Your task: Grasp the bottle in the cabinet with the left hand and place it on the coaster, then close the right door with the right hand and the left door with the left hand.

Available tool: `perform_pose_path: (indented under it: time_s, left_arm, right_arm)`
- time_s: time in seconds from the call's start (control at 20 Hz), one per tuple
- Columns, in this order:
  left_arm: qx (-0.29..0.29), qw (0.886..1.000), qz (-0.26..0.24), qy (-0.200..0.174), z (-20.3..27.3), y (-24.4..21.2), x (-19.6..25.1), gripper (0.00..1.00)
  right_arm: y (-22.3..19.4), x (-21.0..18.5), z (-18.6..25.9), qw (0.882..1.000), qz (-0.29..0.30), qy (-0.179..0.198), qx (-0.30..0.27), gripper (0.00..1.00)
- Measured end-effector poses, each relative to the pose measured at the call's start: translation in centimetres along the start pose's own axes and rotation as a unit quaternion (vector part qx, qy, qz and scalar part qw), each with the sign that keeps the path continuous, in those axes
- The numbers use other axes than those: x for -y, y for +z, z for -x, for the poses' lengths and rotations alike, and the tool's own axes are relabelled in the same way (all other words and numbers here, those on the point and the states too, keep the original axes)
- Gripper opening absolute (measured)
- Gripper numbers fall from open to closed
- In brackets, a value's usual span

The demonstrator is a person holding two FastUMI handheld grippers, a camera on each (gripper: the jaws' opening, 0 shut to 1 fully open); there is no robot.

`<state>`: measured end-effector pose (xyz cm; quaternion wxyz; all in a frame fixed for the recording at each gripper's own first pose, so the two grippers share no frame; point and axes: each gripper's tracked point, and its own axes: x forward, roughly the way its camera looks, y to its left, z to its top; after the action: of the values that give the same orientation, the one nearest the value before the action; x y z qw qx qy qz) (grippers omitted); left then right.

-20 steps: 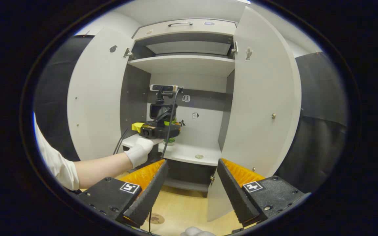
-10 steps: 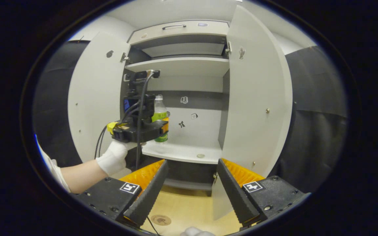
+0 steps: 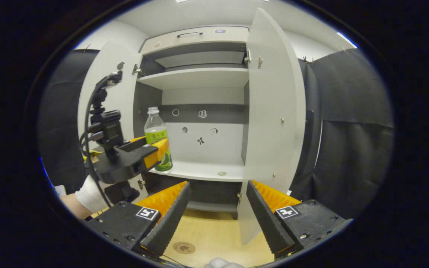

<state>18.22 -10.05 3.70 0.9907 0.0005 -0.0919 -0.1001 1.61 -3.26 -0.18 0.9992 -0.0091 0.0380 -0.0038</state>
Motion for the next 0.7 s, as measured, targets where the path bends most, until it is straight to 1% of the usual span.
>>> perform_pose_path:
  time_s: [0.15, 0.25, 0.3, 0.35, 0.4, 0.45, 0.5, 0.55, 0.6, 0.65, 0.7]
  left_arm:
    - [-0.002, 1.0, 0.006, -0.012, 2.8, -0.8, 0.8, 0.76]
    - [-0.011, 1.0, 0.013, -0.023, 4.9, -2.0, 1.5, 0.76]
    - [-0.017, 0.999, 0.016, -0.026, 5.9, -2.6, 1.8, 0.77]
    - [-0.024, 0.999, 0.018, -0.031, 6.8, -3.4, 2.1, 0.76]
    - [-0.03, 0.999, 0.022, -0.036, 7.7, -4.2, 2.4, 0.76]
    - [-0.034, 0.998, 0.025, -0.041, 8.7, -5.0, 2.7, 0.77]
    - [-0.034, 0.998, 0.027, -0.046, 9.4, -5.6, 3.0, 0.77]
    - [-0.031, 0.998, 0.03, -0.053, 10.3, -6.2, 3.5, 0.77]
    - [-0.028, 0.997, 0.031, -0.062, 10.8, -6.8, 4.0, 0.77]
    - [-0.028, 0.997, 0.027, -0.068, 11.4, -7.4, 4.5, 0.77]
    - [-0.031, 0.997, 0.022, -0.072, 11.8, -8.4, 4.9, 0.76]
  right_arm:
    - [-0.8, 0.4, 0.7, 1.0, -0.012, -0.005, -0.008, 0.95]
    - [-1.4, 0.5, 1.2, 1.0, -0.025, -0.006, -0.016, 0.99]
    - [-1.6, 0.6, 1.5, 0.999, -0.03, -0.006, -0.019, 0.99]
    - [-1.7, 0.8, 1.6, 0.999, -0.032, -0.009, -0.022, 0.95]
    - [-1.9, 1.2, 1.8, 0.999, -0.032, -0.014, -0.024, 0.99]
    - [-2.0, 1.4, 2.0, 0.999, -0.034, -0.017, -0.026, 0.99]
    - [-2.1, 1.7, 2.2, 0.999, -0.034, -0.02, -0.027, 0.95]
    - [-2.1, 1.9, 2.3, 0.999, -0.034, -0.023, -0.029, 0.99]
    - [-2.1, 2.0, 2.5, 0.999, -0.032, -0.025, -0.031, 0.95]
    - [-2.1, 2.1, 2.6, 0.999, -0.031, -0.026, -0.032, 0.99]
    - [-2.1, 2.2, 2.7, 0.999, -0.031, -0.026, -0.033, 0.99]
